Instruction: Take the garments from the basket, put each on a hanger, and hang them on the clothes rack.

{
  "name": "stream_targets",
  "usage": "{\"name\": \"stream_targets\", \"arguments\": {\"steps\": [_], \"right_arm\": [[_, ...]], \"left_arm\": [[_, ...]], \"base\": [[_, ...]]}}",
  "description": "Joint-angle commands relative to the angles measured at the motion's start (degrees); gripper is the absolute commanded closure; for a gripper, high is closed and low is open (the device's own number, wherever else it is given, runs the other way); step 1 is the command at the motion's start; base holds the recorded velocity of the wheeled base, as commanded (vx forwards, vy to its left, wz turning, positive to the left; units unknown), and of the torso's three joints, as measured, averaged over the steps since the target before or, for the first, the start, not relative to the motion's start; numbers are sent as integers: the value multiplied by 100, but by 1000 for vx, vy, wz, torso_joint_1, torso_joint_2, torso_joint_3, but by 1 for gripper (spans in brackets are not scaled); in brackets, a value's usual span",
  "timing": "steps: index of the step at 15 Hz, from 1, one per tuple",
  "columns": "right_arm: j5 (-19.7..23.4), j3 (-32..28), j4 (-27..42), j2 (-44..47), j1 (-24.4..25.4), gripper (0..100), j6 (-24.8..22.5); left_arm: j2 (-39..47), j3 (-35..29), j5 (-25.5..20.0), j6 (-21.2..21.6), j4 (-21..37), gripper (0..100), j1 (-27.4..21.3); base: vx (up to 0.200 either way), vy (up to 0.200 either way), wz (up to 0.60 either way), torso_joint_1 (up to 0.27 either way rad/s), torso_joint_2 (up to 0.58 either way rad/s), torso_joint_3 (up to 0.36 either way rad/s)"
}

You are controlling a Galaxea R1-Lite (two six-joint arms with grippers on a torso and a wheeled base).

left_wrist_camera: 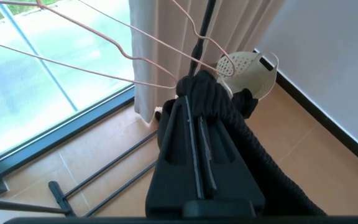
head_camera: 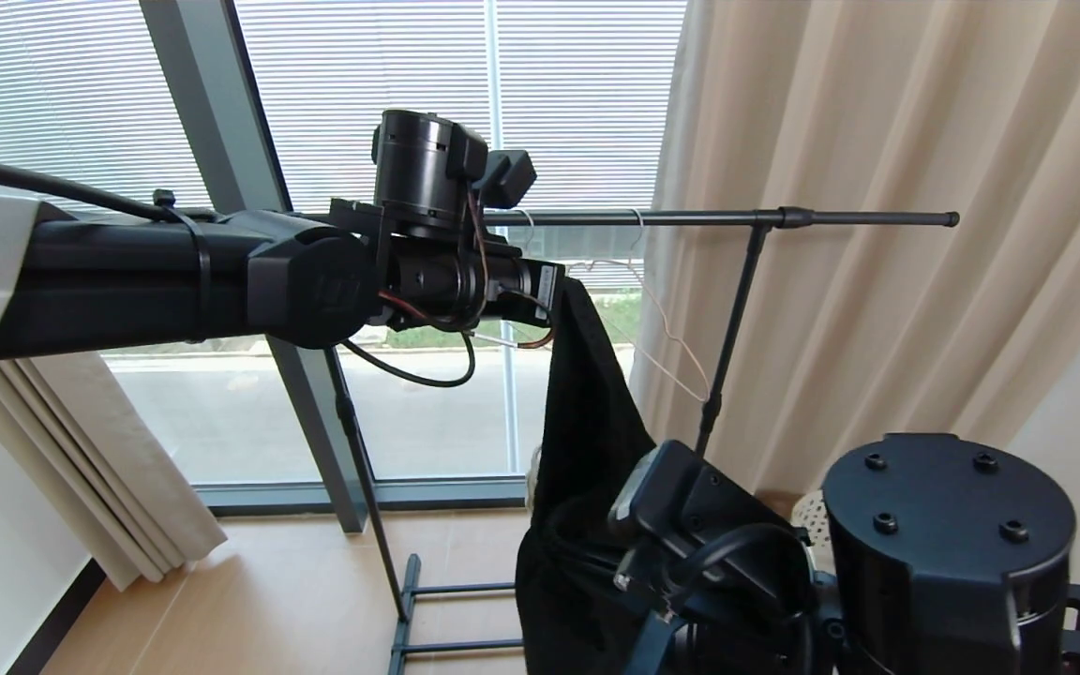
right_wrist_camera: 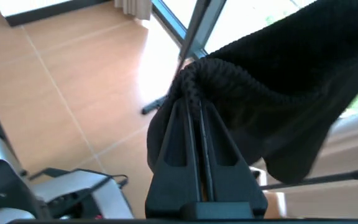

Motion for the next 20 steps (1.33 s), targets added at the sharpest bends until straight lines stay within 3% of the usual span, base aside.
{"name": "stream_targets", "arguments": {"steps": [1,3,5,8,10,12,13,14,18,20], "right_arm": [[-197,-285,1,375,149,100,184],[-259,-197,72,260,114,100,166],[-268,23,72,23,-194,100,-309],[-259,454,19,-267,-1108,100,-1442],[-268,471,1,-267,-1829,100,-1873],[-268,260,-7,-47,-2374,100,-1935],[-268,208,-7,14,-2418,100,-1935],[-268,-82,-130,331,-2672,100,-1908],[-373,-346,-482,726,-2690,100,-1882],[-690,-812,-596,1174,-2681,100,-1495]], "left_arm": [[52,-9,-2,-1,-9,100,-12],[-36,17,-2,-71,176,100,-3],[-308,35,-2,-133,606,100,49],[-730,79,-2,-107,1327,100,260],[-1108,290,-2,78,1898,100,410],[-1468,861,7,377,2074,100,506],[-1512,949,7,430,2074,100,515],[-1890,1696,16,764,2057,100,524],[-2602,2926,156,746,2048,100,32],[-2778,3542,148,737,2013,100,-170]], "base": [[0,0,0,0,0,0],[0,0,0,0,0,0],[0,0,0,0,0,0],[0,0,0,0,0,0],[0,0,0,0,0,0],[0,0,0,0,0,0],[0,0,0,0,0,0],[0,0,0,0,0,0],[0,0,0,0,0,0],[0,0,0,0,0,0]]}}
